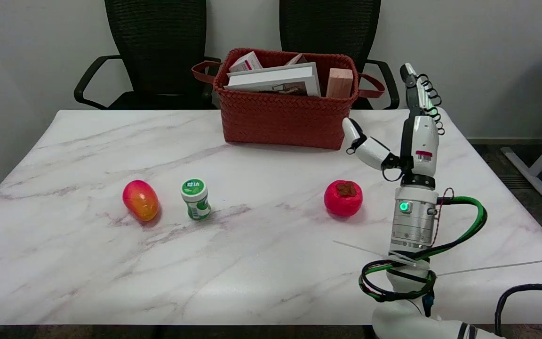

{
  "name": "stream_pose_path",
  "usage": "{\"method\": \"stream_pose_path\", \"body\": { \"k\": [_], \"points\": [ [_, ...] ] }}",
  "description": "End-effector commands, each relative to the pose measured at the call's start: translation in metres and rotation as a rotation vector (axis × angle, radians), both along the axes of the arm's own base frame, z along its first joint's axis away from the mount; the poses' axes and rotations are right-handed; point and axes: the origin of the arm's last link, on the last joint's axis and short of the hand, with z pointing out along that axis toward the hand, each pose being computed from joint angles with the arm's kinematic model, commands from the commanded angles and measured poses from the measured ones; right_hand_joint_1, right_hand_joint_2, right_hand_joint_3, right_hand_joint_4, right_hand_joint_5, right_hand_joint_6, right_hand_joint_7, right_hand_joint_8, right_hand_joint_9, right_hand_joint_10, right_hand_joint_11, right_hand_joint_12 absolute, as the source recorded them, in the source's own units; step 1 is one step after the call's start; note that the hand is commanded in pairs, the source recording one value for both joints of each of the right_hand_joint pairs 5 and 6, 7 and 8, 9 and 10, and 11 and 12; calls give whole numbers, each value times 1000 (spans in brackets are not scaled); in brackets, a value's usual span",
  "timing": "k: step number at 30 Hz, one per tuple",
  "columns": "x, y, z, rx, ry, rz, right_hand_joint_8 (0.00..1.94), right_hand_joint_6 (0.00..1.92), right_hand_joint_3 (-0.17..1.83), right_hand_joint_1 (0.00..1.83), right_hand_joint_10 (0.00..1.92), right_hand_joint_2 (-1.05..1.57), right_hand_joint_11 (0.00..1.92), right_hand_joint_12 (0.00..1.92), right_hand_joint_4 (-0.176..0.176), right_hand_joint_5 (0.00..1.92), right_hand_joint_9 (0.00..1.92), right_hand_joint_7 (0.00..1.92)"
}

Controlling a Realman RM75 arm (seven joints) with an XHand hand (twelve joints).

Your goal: Pick up the green gum jar.

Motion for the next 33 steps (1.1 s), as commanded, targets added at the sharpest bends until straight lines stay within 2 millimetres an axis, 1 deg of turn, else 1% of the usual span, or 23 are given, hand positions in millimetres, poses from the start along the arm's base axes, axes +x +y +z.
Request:
{"method": "stream_pose_path", "body": {
  "k": [1,10,13,16,21,27,33],
  "points": [
    [1,-1,11,-40,-2,2,212,198,470,1014,175,622,115,115,0,198,175,212],
    [-1,-3,12,-37,0,-9,215,196,481,1015,177,619,116,116,0,196,177,215],
    [-4,-6,10,-20,7,-32,214,195,491,1017,178,617,117,117,0,195,178,214],
    [-5,-12,1,38,1,-68,215,193,499,1018,180,615,118,118,0,193,180,215],
    [-8,-23,-22,162,-48,-139,217,189,500,1018,183,616,120,120,0,189,183,217],
    [-10,-25,-43,269,-111,-181,214,185,513,1015,182,606,119,119,0,185,182,214],
    [-24,-31,-60,387,-208,-216,223,170,531,999,186,612,118,118,0,170,186,223]
  ]
}}
